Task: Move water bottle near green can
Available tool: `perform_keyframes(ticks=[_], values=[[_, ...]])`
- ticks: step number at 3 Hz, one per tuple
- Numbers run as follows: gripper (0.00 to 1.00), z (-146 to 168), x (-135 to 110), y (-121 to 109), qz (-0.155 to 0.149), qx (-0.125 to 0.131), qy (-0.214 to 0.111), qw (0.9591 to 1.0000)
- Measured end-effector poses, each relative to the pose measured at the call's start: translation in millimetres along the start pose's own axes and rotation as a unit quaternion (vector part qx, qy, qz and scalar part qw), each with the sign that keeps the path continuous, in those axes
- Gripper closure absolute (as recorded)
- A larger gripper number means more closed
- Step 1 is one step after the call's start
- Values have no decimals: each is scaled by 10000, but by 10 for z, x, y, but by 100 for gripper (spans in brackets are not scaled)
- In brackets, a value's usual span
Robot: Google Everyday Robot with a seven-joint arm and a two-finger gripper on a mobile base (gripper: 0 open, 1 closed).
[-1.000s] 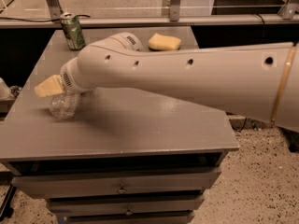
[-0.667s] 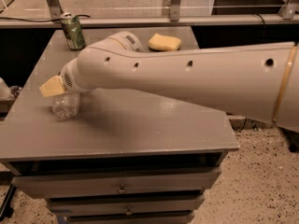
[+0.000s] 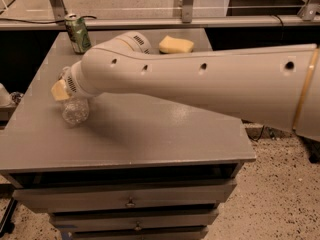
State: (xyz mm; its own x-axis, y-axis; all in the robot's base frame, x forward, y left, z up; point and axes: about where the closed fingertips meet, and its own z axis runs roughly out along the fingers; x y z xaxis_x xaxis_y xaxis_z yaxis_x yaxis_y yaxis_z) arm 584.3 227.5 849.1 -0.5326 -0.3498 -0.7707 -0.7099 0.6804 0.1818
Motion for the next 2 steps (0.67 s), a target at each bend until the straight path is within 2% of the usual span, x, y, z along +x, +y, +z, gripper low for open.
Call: perform_keyframes(ticks=[1,2], values=[[100,-12,-15,2,-1,1,-1,10000],[100,-315,25,-362,-278,358,170,9988]])
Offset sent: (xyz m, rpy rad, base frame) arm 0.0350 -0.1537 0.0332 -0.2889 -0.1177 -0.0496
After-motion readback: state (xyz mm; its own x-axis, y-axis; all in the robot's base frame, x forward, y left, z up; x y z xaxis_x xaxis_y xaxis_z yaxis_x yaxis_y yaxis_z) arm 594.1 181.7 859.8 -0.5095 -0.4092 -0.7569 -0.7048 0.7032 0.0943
